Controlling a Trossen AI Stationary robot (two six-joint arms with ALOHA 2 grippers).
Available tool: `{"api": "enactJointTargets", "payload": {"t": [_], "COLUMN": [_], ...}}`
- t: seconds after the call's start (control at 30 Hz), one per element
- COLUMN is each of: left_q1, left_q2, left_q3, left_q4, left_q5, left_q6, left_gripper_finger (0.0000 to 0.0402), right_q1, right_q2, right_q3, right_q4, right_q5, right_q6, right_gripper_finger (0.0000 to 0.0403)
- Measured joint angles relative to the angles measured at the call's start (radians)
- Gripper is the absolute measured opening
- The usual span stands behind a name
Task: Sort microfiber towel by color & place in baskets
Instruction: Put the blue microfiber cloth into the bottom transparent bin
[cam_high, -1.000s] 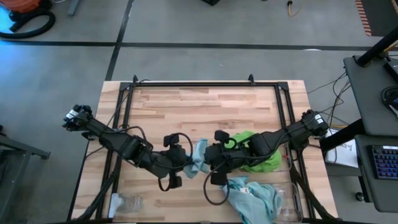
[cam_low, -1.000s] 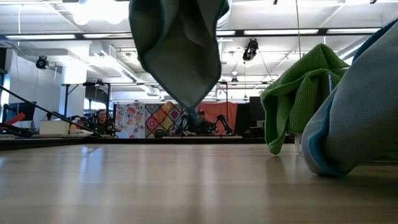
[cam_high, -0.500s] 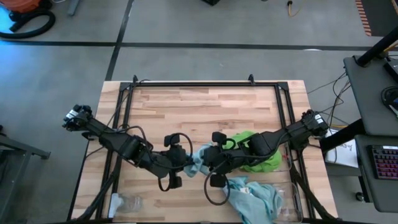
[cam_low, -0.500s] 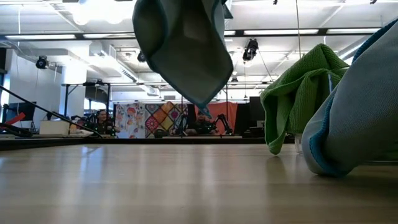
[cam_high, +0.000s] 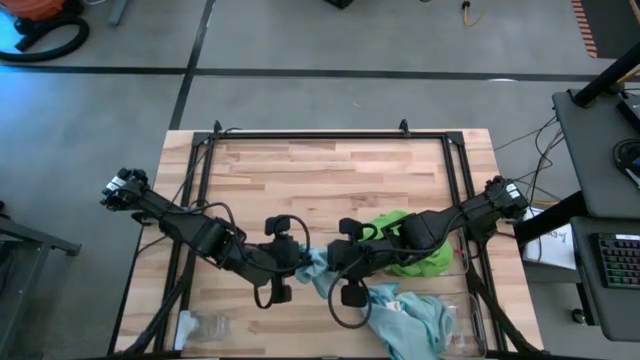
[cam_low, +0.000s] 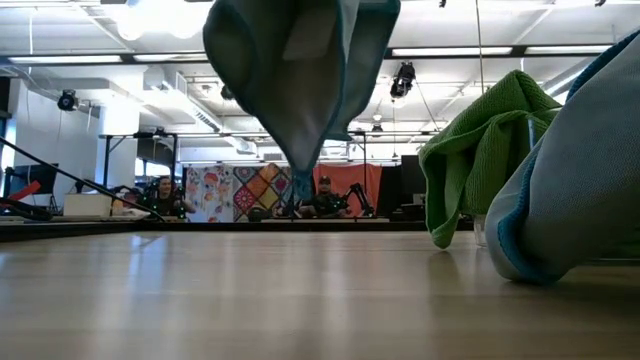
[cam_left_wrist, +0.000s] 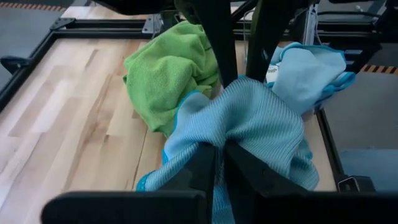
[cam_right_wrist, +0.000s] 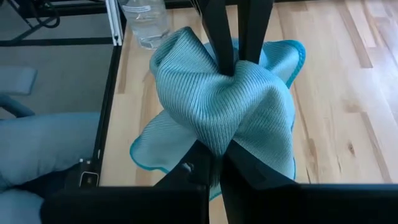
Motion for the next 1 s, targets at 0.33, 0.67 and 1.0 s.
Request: {"api": "enactJointTargets", "payload": {"t": [0.33, 0.67, 1.0], "left_q1": [0.0, 0.001, 0.002], "left_q2": [-0.001, -0.005, -0.005], "left_q3": [0.0, 0.173, 0.346], "left_q4": [-0.006, -0.357, -0.773], "left_q5": [0.043, -0.055, -0.163], "left_q6": [-0.007, -0.038, -0.284], "left_gripper_finger": [0.0077, 0.0169, 0.0178], "right_q1": [0.0, 0.001, 0.073], "right_q2": [0.0, 0.0, -0.004], "right_q3": [0.0, -0.002, 0.006], "right_q4": [-0.003, -0.074, -0.116], "right_q5": [-0.008, -0.011, -0.117], "right_q6": [0.0, 0.078, 0.27], "right_gripper_finger": [0.001, 0.001, 0.0014]}}
